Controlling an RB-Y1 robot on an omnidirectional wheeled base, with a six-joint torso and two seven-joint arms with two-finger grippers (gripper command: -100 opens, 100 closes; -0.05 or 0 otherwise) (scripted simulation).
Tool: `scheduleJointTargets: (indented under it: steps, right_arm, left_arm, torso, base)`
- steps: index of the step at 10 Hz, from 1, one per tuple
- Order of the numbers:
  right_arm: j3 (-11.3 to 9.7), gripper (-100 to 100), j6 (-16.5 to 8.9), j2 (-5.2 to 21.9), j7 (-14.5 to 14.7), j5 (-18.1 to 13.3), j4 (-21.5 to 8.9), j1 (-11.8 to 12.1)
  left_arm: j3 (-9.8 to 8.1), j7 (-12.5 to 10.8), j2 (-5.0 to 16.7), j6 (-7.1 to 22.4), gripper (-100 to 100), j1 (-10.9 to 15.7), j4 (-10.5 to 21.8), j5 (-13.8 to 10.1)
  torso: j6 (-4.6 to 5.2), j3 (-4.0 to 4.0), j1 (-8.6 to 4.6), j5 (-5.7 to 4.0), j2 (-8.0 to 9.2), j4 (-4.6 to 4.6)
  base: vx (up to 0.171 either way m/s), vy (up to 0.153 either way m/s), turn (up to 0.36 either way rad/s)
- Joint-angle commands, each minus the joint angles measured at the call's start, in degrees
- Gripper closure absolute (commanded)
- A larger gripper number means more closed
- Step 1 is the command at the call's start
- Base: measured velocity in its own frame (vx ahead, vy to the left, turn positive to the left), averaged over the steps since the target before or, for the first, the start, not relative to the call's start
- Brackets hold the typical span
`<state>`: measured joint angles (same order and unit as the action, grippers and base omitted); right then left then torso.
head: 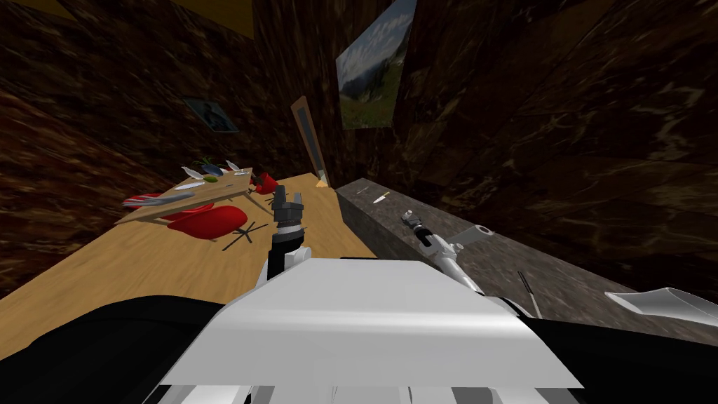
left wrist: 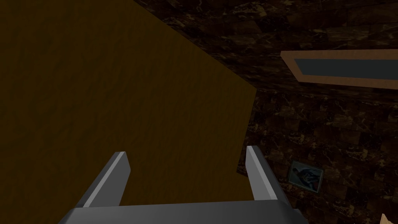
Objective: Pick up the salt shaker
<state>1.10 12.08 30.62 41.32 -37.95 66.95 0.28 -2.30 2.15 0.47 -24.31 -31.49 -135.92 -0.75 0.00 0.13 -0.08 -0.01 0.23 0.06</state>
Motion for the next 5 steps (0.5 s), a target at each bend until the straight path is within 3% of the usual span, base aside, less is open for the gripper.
scheduleJointTargets:
  steps: [1,4,5]
  right_arm:
    - [-0.05,-100,0.16,-0.26,0.33,0.04,-1.39,-1.95]
    - [-3.79,-100,-1.26,-2.20,2.63,0.77,-7.73,-8.15]
    - [-3.79,-100,-1.26,-2.20,2.63,0.77,-9.03,-9.65]
  left_arm:
    - [0.00,0.00,0.00,0.00,0,0.00,0.00,0.00]
    - [0.00,0.00,0.00,0.00,0,0.00,0.00,0.00]
    - [0.00,0.00,0.00,0.00,0,0.00,0.00,0.00]
  torso:
    - [0.00,0.00,0.00,0.00,0.00,0.00]
    - [0.00,-0.02,-0.06,-0.01,-0.03,0.00]
    - [0.02,0.01,-0.12,-0.03,0.03,-0.01]
  base:
    - [-0.025,-0.021,0.006]
    - [-0.062,-0.051,-0.074]
    - [-0.073,-0.046,-0.044]
